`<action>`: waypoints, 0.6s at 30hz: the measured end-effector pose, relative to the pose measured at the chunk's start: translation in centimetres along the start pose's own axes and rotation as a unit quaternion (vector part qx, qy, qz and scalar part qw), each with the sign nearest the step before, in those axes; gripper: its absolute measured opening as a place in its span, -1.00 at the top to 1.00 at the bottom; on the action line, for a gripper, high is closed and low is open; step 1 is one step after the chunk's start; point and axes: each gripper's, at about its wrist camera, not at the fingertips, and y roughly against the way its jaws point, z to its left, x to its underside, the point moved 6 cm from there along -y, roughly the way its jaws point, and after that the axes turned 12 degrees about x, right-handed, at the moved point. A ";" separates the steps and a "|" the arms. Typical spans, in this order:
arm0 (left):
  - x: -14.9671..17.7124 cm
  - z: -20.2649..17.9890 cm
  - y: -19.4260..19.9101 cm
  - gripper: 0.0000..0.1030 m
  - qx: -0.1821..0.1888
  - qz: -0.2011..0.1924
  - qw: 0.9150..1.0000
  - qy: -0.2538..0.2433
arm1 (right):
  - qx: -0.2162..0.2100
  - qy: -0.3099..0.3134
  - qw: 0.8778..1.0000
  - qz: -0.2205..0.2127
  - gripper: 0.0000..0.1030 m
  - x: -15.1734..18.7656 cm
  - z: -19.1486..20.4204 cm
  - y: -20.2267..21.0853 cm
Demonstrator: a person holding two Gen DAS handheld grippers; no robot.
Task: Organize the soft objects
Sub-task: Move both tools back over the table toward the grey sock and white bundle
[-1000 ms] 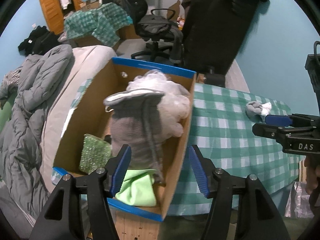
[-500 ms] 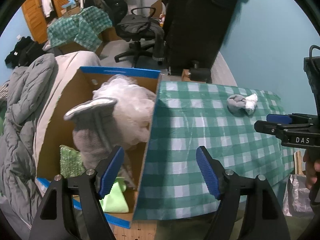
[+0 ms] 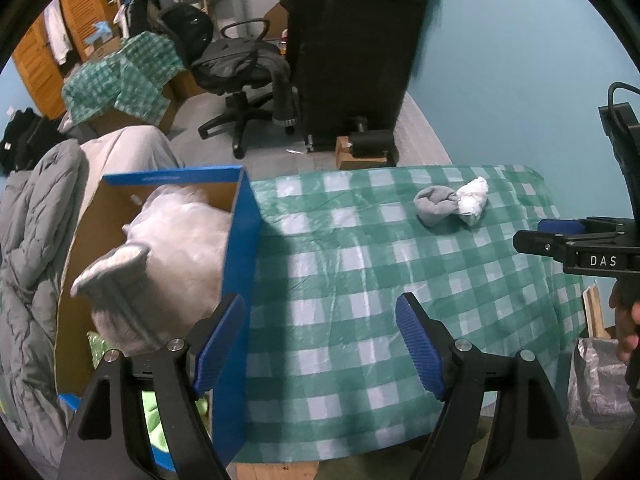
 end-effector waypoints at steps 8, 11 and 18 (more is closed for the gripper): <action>-1.9 -2.3 -1.9 -0.68 -0.004 0.006 1.000 -0.030 | 0.010 -0.022 1.000 0.004 -0.28 -0.5 -3.7 -0.4; -2.4 -2.9 -3.2 -0.68 -0.004 0.026 0.999 -0.044 | 0.014 -0.027 1.000 0.007 -0.29 -0.8 -5.0 -0.9; -3.6 -3.8 -5.9 -0.68 -0.005 0.045 0.998 -0.051 | 0.015 -0.042 0.999 0.025 -0.29 -2.4 -7.3 -3.2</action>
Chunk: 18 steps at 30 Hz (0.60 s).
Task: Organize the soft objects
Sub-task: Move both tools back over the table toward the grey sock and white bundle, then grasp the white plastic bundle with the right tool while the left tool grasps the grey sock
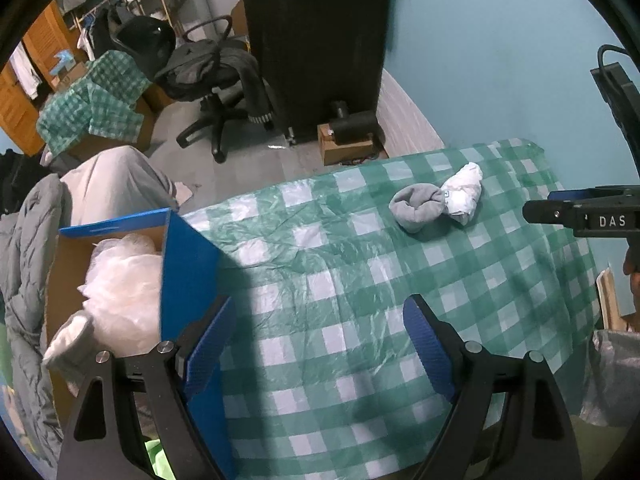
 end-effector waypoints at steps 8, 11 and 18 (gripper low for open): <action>-1.9 -0.9 -3.3 -0.68 0.013 0.018 1.000 0.004 | 0.001 -0.016 1.000 0.017 -0.29 -2.5 -1.1 -3.0; -2.6 -1.1 -4.5 -0.68 0.018 0.024 1.000 0.009 | -0.005 -0.028 0.999 0.022 -0.29 -3.5 -1.1 -3.8; -4.2 -1.7 -6.8 -0.68 0.023 0.029 0.999 0.006 | -0.006 -0.051 0.998 0.041 -0.29 -5.3 -0.9 -6.8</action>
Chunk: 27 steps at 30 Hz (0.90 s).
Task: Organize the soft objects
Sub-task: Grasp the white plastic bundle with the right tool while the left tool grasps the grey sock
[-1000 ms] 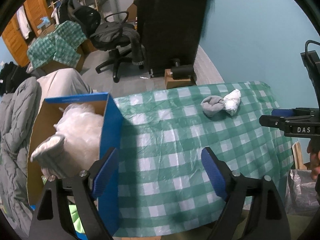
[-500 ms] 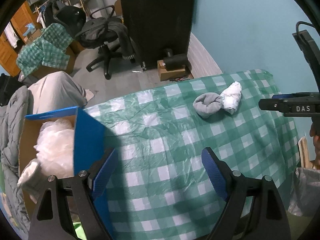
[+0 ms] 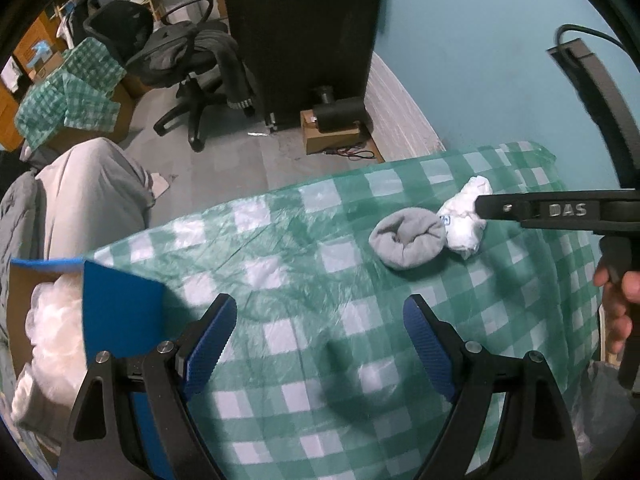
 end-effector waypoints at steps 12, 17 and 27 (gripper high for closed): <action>-2.2 -1.4 -2.8 -0.68 0.011 0.017 0.999 -0.036 | 0.020 -0.009 0.999 0.024 -0.29 -1.2 0.0 -4.2; -2.6 -2.1 -3.2 -0.68 0.028 0.017 0.999 -0.031 | 0.020 0.029 0.999 0.034 0.18 -0.5 0.5 -4.9; -3.2 -4.3 -5.9 -0.68 0.060 0.048 0.996 -0.045 | 0.020 0.043 0.999 0.018 0.21 1.9 -2.2 -3.6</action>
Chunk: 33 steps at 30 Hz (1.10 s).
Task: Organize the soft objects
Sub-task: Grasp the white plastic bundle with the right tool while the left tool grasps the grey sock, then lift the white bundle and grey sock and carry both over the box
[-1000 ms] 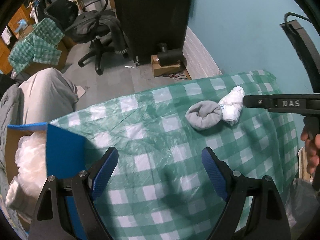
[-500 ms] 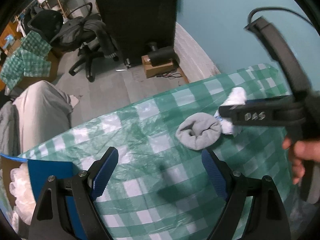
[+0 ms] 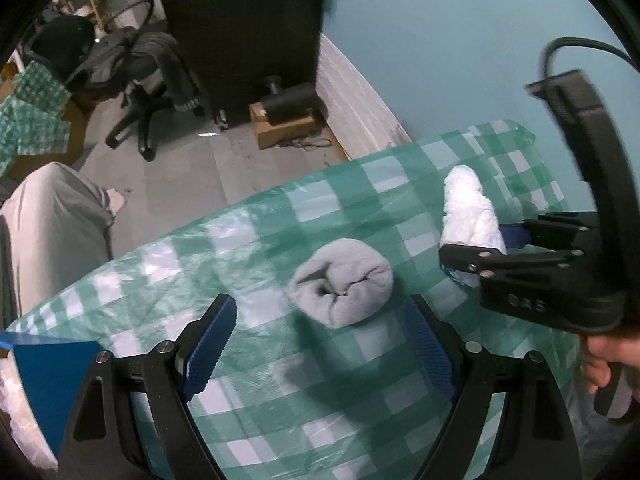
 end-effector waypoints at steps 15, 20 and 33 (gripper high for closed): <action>-0.7 -0.1 -3.9 -0.68 -0.030 0.028 0.999 -0.005 | -0.005 -0.007 1.000 -0.001 0.21 3.2 -2.7 1.2; -0.6 0.2 -5.0 -0.17 -0.046 0.043 0.998 -0.009 | -0.006 -0.006 1.000 -0.005 0.20 3.7 -2.9 1.5; 2.0 0.5 -2.8 0.49 -0.037 0.025 0.999 0.009 | 0.029 0.036 0.998 -0.034 0.21 4.0 -1.7 3.7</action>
